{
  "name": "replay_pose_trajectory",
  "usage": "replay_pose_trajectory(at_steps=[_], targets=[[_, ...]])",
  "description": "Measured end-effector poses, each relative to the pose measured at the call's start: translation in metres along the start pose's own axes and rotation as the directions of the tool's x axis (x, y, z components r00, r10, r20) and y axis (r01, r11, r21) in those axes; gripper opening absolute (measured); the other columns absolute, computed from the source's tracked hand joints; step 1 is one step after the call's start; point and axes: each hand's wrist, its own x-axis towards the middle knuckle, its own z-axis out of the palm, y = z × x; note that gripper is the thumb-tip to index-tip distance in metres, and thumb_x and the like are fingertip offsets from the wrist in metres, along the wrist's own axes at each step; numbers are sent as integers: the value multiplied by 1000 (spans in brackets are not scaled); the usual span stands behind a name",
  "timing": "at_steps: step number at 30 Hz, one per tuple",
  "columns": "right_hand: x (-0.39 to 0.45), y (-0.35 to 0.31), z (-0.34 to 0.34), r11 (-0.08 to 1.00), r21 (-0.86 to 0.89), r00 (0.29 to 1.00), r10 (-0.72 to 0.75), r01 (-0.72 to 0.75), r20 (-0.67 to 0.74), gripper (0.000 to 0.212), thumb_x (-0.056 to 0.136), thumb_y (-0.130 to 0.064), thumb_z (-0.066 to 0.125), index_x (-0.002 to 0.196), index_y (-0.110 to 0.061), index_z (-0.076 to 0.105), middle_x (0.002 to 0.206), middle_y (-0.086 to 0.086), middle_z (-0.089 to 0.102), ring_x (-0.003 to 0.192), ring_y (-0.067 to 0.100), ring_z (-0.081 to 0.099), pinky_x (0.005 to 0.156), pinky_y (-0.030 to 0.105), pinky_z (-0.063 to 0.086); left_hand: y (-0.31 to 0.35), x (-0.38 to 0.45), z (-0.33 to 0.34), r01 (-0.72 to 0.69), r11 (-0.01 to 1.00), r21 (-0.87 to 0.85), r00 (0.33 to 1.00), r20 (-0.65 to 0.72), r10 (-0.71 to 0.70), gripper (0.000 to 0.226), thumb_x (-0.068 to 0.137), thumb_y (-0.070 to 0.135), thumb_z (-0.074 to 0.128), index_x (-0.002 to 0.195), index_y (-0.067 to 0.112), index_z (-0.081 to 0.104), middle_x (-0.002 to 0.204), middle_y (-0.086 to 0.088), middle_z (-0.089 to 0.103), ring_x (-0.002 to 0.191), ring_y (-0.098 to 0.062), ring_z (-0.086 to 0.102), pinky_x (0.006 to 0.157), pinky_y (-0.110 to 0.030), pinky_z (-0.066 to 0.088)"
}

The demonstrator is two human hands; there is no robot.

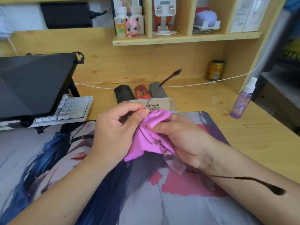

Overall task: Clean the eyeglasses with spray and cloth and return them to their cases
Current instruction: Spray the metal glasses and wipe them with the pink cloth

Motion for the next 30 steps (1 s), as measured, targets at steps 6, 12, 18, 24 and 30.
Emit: replay_pose_trajectory(at_steps=[6,12,18,24,30], targets=[[10,-30,-42,995,18,974,-92,97,-208,17,95,5,53,99,-7,65,91,5,72,88,16,70,80,26,59,-1,5,-19,-124,989,76,969,-204,137,14,94,18,65,90,29,72,88,18,72,84,-8,65,79,-21,49],[-9,-58,-84,950,-312,982,71,-14,173,27,81,5,70,107,9,64,94,15,70,83,19,69,70,25,57,-4,10,-29,-196,974,110,934,-284,219,11,95,21,64,92,27,72,89,19,71,85,-11,67,80,-24,50],[-8,-54,-78,760,-649,940,195,36,280,28,84,-16,75,109,-3,69,101,16,73,91,21,67,82,34,52,-2,8,-28,-241,960,145,925,-265,272,13,99,30,61,88,33,66,87,8,68,82,-22,66,76,-42,53],[-8,-56,-70,757,-628,966,-19,181,257,9,97,-7,61,102,1,63,85,33,64,75,31,64,72,34,52,-5,8,-28,-264,950,168,928,-224,297,10,99,18,61,102,27,66,90,1,69,84,-25,66,76,-38,53],[3,-46,-67,949,-135,948,-257,284,187,45,84,4,69,127,-3,60,108,13,69,98,23,65,87,36,55,-9,8,-26,-241,959,147,932,-242,271,21,99,21,63,96,41,68,92,13,70,85,-21,67,79,-34,52]])
